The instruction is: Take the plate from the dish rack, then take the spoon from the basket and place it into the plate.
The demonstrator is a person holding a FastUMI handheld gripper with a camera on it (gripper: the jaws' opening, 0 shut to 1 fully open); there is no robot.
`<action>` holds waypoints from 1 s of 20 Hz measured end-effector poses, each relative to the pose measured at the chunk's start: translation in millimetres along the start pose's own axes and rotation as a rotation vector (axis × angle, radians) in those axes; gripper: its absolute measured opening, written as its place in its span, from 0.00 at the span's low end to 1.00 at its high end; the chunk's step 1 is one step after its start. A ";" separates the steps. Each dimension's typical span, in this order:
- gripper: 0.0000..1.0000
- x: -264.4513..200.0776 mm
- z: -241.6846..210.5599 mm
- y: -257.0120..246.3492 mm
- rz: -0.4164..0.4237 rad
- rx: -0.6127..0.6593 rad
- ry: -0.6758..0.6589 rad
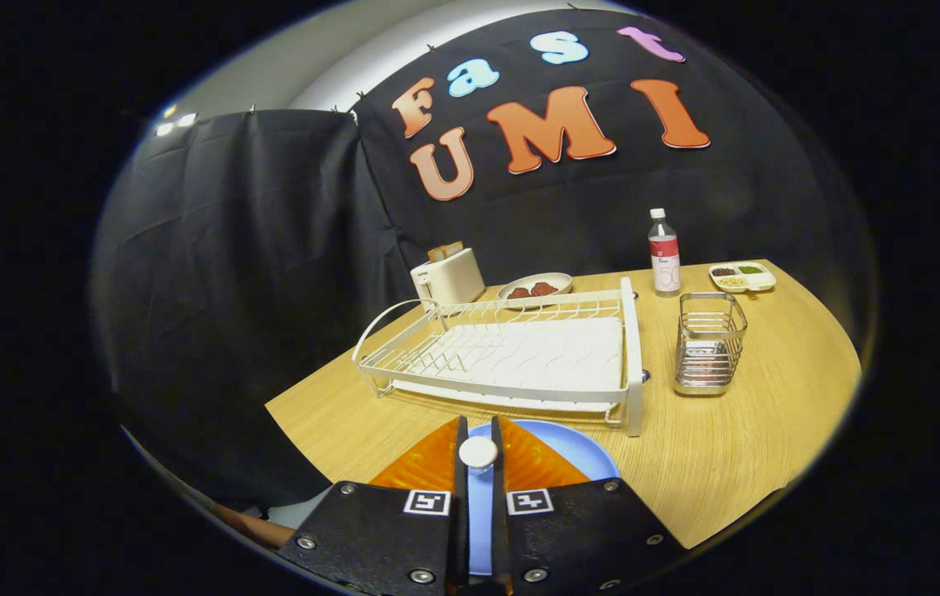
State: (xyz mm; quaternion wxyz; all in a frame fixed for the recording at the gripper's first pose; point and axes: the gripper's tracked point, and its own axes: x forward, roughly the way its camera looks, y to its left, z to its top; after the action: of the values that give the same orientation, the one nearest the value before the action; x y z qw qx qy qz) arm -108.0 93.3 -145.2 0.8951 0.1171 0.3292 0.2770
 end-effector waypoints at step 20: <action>0.66 -5.0 66.2 -33.5 -0.141 -0.017 -0.207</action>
State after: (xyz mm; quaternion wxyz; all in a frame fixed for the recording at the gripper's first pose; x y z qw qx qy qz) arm -53.8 61.2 -105.8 0.9425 0.1141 0.2400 0.2026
